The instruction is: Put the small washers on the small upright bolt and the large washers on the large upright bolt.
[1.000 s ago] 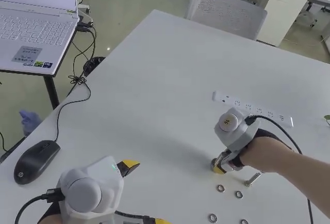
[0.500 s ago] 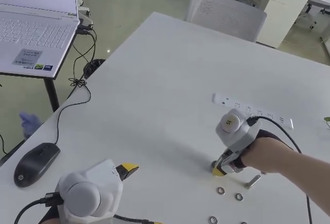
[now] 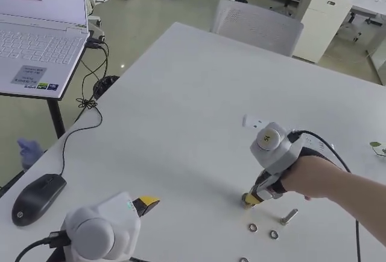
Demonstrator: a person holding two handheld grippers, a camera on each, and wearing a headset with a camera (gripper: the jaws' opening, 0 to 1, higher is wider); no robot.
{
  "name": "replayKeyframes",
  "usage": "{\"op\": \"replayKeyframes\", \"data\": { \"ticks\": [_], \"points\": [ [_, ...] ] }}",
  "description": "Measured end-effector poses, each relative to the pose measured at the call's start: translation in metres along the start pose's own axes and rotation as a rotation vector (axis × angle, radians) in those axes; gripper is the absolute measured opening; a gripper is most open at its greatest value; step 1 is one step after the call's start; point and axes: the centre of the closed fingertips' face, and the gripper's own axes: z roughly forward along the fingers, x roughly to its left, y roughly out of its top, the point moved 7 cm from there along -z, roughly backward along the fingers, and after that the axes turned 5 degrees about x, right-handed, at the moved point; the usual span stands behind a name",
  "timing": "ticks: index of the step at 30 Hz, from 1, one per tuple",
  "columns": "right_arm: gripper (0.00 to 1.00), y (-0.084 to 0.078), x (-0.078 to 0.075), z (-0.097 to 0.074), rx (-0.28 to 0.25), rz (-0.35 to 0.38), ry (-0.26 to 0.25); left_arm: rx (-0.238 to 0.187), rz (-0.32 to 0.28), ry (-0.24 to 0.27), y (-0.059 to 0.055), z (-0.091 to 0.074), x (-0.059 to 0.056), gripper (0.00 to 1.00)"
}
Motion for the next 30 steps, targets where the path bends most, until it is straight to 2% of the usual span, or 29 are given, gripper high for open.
{"op": "replayKeyframes", "data": {
  "ticks": [14, 30],
  "points": [
    [0.32, -0.001, 0.006, -0.022, -0.022, 0.005, -0.009, -0.013, 0.012, 0.004, 0.007, -0.007, -0.004, 0.87],
    [0.31, -0.005, 0.027, -0.038, -0.027, -0.018, -0.01, -0.017, 0.013, 0.006, 0.006, -0.014, -0.01, 0.87]
  ]
}}
